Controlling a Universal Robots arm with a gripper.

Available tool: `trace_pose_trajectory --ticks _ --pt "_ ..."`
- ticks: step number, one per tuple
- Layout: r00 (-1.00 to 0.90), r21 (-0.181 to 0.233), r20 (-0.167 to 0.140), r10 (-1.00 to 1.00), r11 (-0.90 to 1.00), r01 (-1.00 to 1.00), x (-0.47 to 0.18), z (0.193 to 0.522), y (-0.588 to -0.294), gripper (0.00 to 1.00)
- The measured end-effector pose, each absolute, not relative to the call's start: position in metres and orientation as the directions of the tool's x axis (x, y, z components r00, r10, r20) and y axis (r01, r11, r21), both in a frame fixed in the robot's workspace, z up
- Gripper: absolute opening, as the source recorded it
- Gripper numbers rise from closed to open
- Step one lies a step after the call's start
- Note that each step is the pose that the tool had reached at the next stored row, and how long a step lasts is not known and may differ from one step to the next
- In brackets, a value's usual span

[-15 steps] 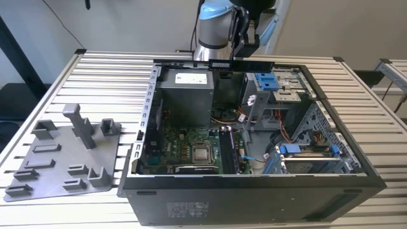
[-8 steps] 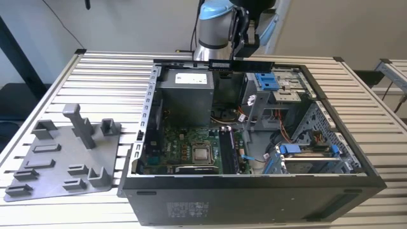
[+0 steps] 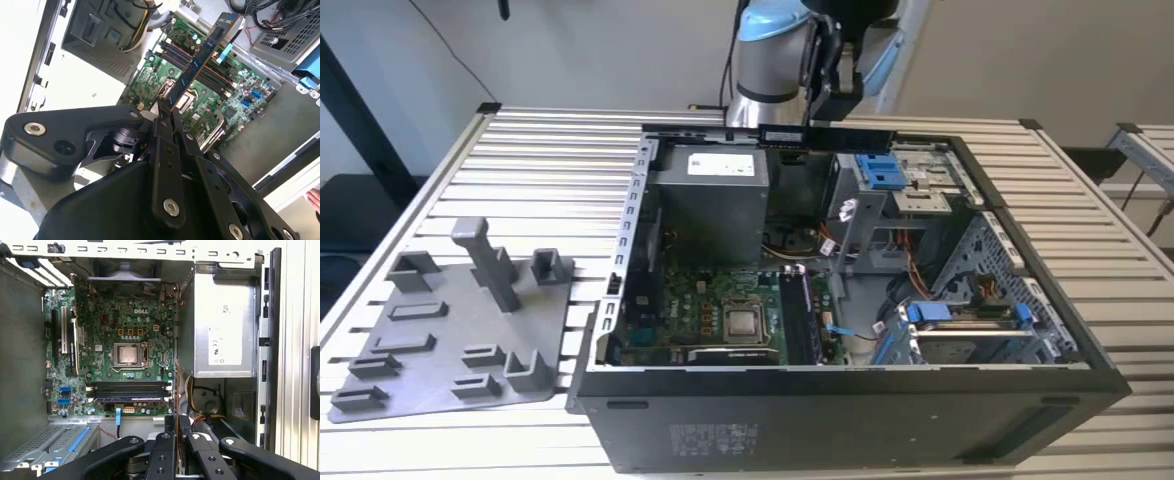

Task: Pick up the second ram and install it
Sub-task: 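Insert the second ram into the second slot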

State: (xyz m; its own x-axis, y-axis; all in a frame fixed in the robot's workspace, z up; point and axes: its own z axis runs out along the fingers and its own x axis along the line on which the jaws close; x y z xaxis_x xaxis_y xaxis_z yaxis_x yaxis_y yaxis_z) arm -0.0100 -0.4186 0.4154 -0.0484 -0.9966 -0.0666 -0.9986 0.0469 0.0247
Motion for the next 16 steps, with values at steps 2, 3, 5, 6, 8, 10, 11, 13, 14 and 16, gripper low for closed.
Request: trace_pose_trajectory --ticks 2,3,5,6,8,10,11,13,14,16 --pt "-0.067 0.025 -0.066 -0.996 0.066 -0.998 -0.0100 0.4152 -0.4186 0.15" --pt "-0.077 0.025 -0.066 -0.995 0.076 -0.997 -0.0100 0.4150 -0.4186 0.15" --pt "-0.097 0.025 -0.066 -0.993 0.095 -0.995 -0.0100 0.4147 -0.4186 0.15" --pt "-0.104 0.025 -0.066 -0.992 0.103 -0.994 -0.0100 0.4146 -0.4186 0.15" --pt "-0.120 0.025 -0.065 -0.991 0.119 -0.993 -0.0100 0.4143 -0.4186 0.15" --pt "-0.139 0.025 -0.065 -0.988 0.137 -0.990 -0.0100 0.4140 -0.4186 0.15" --pt "-0.147 0.024 -0.065 -0.987 0.146 -0.989 -0.0100 0.4139 -0.4186 0.15" --pt "-0.165 0.024 -0.064 -0.984 0.163 -0.986 -0.0100 0.4136 -0.4186 0.15" --pt "-0.175 0.024 -0.064 -0.982 0.174 -0.985 -0.0100 0.4135 -0.4186 0.15" --pt "-0.194 0.024 -0.064 -0.979 0.193 -0.981 -0.0100 0.4132 -0.4186 0.15"
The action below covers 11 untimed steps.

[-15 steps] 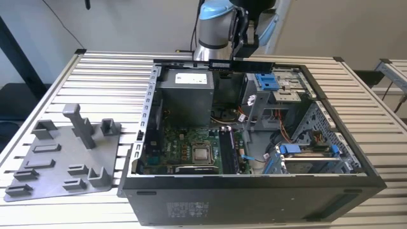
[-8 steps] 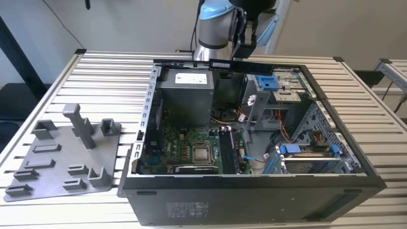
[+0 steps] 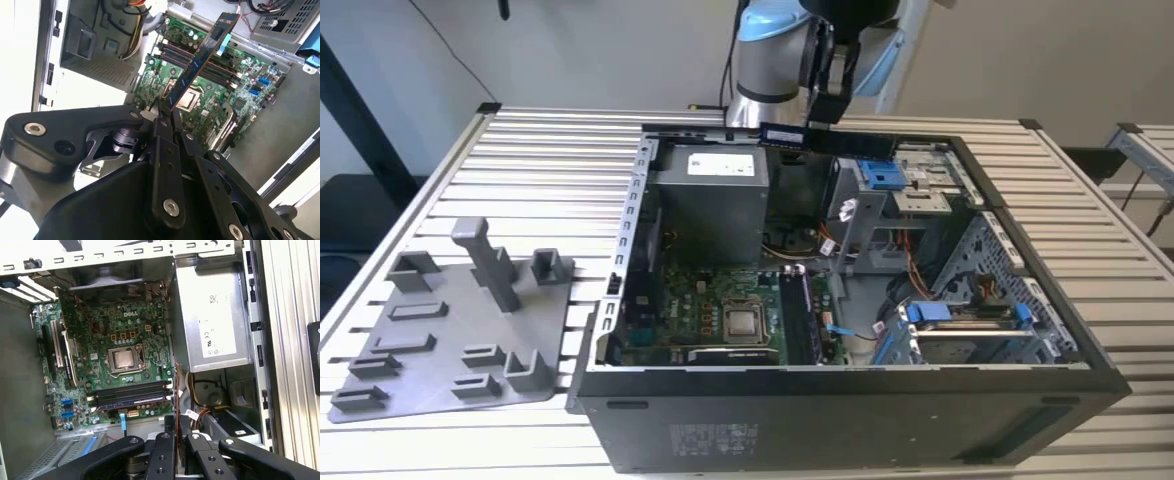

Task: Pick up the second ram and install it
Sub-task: 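Insert the second ram into the second slot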

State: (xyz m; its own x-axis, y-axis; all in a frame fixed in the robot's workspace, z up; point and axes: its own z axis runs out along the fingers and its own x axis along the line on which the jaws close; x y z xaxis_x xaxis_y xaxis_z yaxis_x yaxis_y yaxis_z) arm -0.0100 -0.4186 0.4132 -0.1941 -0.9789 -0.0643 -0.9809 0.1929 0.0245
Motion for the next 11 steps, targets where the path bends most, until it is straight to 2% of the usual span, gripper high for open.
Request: trace_pose_trajectory --ticks 11 --pt "-0.309 0.024 -0.064 -0.949 0.308 -0.951 -0.0100 0.4108 -0.4186 0.15"
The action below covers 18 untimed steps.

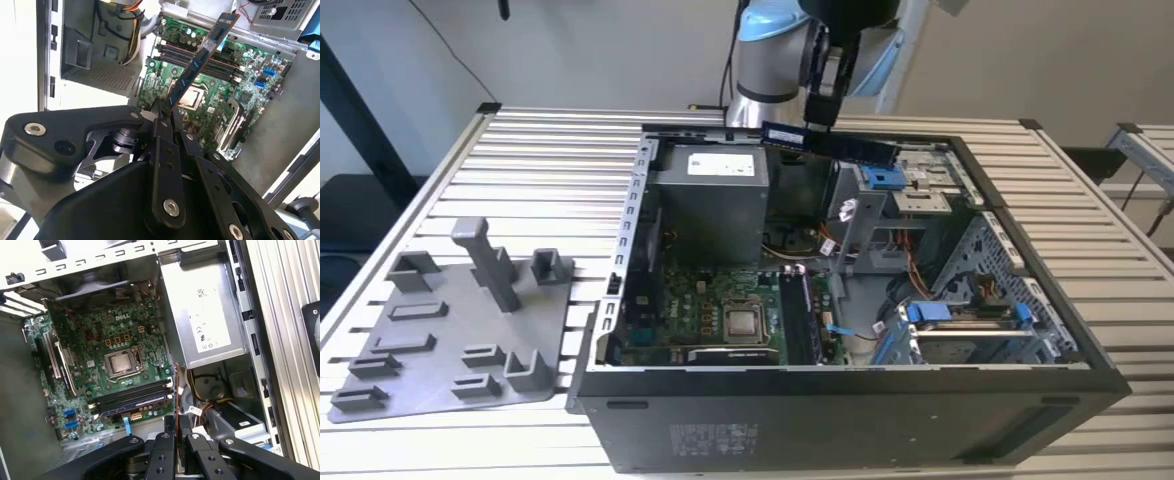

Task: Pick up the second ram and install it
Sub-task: 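Insert the second ram into the second slot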

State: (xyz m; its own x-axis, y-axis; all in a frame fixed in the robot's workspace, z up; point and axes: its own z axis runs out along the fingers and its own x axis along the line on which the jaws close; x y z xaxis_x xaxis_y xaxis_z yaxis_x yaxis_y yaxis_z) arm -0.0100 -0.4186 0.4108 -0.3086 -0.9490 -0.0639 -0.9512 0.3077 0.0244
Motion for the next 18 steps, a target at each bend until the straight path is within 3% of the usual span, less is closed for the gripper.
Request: trace_pose_trajectory --ticks 18 --pt "-0.530 0.024 -0.063 -0.846 0.529 -0.848 -0.0100 0.4050 -0.4186 0.15"
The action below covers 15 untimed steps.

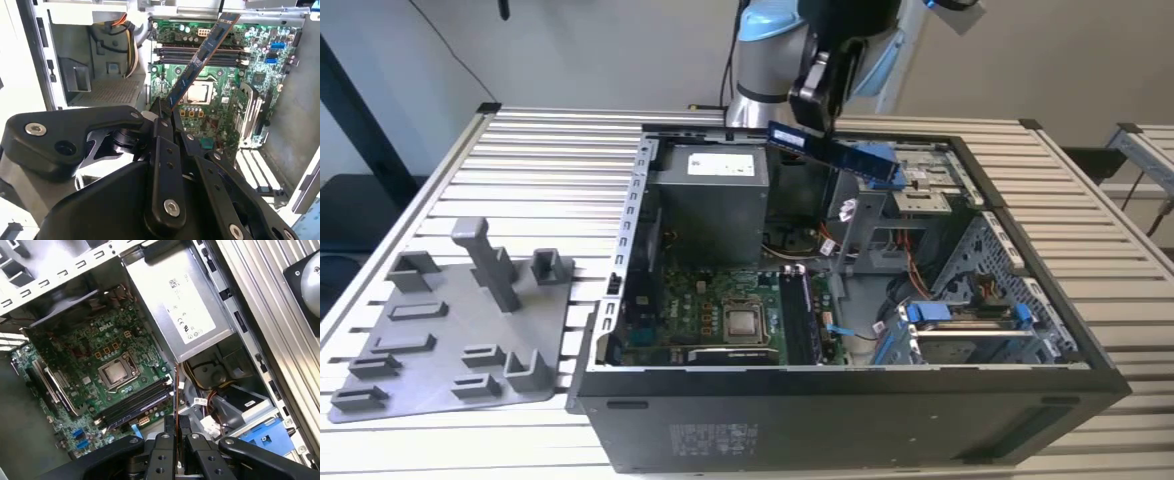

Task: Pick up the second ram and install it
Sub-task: 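Insert the second ram into the second slot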

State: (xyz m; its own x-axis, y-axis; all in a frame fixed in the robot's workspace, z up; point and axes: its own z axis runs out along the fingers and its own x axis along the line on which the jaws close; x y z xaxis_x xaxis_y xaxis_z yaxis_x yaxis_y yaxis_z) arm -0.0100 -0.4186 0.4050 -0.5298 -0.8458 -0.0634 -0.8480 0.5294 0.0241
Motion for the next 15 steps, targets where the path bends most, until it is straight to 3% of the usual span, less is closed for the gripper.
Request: trace_pose_trajectory --ticks 15 --pt "-0.721 0.024 -0.063 -0.690 0.721 -0.692 -0.0100 0.3998 -0.4186 0.15"
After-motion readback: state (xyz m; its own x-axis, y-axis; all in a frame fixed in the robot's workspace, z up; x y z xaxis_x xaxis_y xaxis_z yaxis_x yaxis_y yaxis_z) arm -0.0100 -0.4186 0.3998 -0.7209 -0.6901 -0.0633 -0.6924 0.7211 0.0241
